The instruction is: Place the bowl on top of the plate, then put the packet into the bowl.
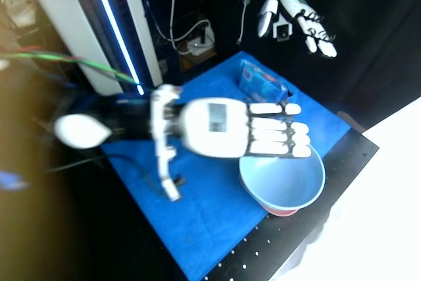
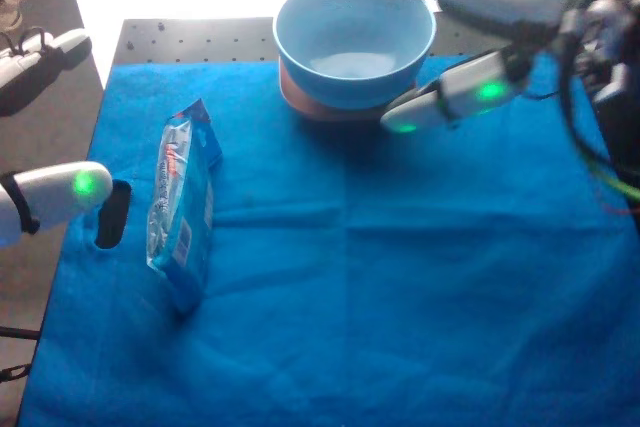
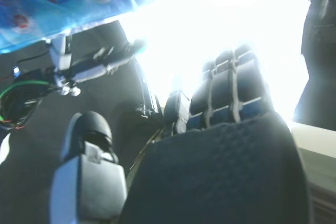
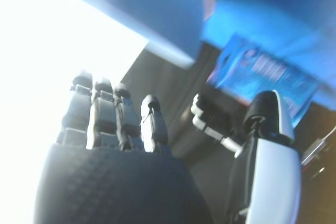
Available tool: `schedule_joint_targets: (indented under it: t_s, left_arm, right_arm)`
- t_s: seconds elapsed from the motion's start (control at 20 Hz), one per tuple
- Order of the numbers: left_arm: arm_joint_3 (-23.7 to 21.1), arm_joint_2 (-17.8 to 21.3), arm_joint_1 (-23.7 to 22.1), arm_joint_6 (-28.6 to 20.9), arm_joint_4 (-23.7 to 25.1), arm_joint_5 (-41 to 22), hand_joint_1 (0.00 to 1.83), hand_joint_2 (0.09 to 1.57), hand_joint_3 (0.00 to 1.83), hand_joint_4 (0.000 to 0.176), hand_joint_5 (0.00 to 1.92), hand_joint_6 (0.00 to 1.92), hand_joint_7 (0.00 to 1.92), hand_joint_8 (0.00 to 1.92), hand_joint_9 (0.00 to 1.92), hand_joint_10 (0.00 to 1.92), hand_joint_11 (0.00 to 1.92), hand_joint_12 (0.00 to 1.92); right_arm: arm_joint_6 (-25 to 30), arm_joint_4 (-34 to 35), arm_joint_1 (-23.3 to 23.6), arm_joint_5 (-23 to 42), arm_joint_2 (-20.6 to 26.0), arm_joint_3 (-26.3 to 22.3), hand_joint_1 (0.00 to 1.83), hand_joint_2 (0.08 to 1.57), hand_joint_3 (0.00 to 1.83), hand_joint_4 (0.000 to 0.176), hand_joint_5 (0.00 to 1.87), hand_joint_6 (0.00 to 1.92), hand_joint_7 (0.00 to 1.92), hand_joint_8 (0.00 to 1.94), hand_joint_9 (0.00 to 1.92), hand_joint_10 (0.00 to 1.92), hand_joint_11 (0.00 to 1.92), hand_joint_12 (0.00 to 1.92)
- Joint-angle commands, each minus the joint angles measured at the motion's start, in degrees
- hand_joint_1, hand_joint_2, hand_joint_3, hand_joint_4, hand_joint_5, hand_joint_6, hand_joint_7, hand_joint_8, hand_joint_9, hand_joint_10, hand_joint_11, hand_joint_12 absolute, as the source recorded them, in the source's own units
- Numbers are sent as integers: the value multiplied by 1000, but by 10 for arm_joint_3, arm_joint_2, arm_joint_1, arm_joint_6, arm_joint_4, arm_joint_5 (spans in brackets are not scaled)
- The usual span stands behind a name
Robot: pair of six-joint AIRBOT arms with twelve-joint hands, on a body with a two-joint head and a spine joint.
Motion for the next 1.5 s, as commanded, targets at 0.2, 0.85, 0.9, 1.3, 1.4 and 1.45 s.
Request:
schedule_joint_targets:
  t_s: [0.2, 0.85, 0.9, 1.3, 1.4, 1.45]
  left_arm:
    - [-8, 5, -1, -3, 0, -89, 472, 862, 0, 176, 0, 0, 0, 0, 0, 0, 0, 0]
    - [-31, -23, -2, -4, -4, -175, 653, 823, 0, 26, 175, 5, 221, 11, 471, 20, 90, 1064]
    - [-31, -29, -3, -4, -5, -177, 681, 827, 1, 11, 192, 7, 242, 12, 477, 18, 79, 1069]
    - [-9, -65, -44, -3, 19, -112, 649, 858, 0, 0, 226, 2, 427, 2, 547, 22, 128, 1055]
    - [0, -62, -59, -3, 37, -80, 624, 854, 0, 0, 209, 0, 413, 2, 526, 4, 164, 1012]
    - [2, -61, -65, -3, 45, -69, 599, 851, 0, 0, 207, 0, 415, 3, 535, 7, 168, 1014]
  right_arm:
    - [-7, 43, -12, 107, 60, -40, 636, 782, 0, 176, 0, 0, 0, 0, 0, 0, 0, 0]
    - [-12, 95, -42, 122, 78, -44, 606, 854, 6, 176, 0, 0, 0, 0, 0, 0, 0, 0]
    - [-20, 105, -42, 128, 80, -45, 596, 854, 5, 162, 0, 0, 0, 0, 0, 0, 0, 0]
    - [-65, 140, -42, 144, 90, -55, 734, 867, 2, 176, 29, 8, 0, 0, 0, 0, 10, 4]
    - [-65, 140, -42, 144, 90, -55, 765, 867, 1, 176, 39, 9, 0, 0, 0, 0, 7, 3]
    - [-65, 140, -43, 144, 90, -55, 762, 870, 2, 176, 37, 7, 3, 1, 0, 0, 1, 0]
